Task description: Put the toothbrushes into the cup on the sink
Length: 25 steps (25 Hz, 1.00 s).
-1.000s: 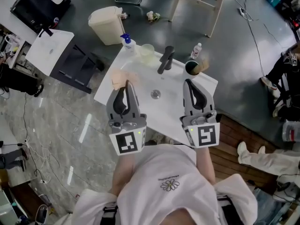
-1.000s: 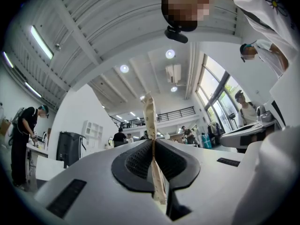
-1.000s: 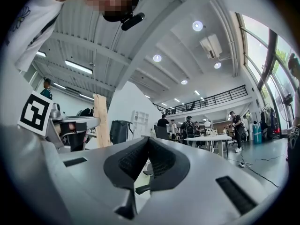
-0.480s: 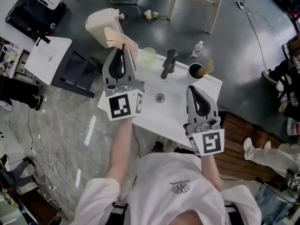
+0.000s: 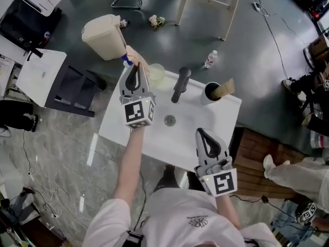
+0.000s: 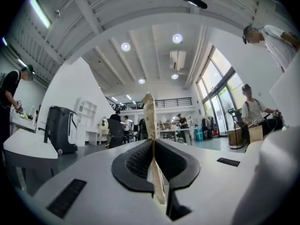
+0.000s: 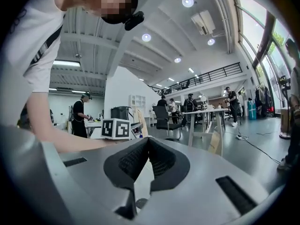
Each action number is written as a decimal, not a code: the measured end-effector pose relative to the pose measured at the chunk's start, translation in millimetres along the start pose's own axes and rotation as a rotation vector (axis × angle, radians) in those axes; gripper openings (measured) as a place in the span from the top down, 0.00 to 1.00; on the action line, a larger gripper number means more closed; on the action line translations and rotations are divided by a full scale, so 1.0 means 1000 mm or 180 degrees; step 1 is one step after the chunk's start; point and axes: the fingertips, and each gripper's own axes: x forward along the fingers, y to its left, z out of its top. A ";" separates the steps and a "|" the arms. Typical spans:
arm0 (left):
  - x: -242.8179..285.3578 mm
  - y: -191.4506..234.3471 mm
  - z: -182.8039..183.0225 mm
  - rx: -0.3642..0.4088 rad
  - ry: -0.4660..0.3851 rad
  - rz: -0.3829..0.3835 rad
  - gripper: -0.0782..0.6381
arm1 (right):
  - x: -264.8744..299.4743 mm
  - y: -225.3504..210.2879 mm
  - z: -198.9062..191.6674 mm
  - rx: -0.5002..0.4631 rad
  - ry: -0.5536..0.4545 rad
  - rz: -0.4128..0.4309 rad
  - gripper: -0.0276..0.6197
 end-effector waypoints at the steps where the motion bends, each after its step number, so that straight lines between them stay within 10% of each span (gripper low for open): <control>1: 0.000 0.001 -0.008 -0.0011 0.0023 0.0002 0.85 | -0.001 0.000 -0.006 0.0006 0.0058 -0.0010 0.94; 25: -0.001 -0.011 -0.096 -0.0204 0.0624 -0.0096 0.73 | 0.000 0.003 -0.068 0.0055 0.0495 0.0003 0.94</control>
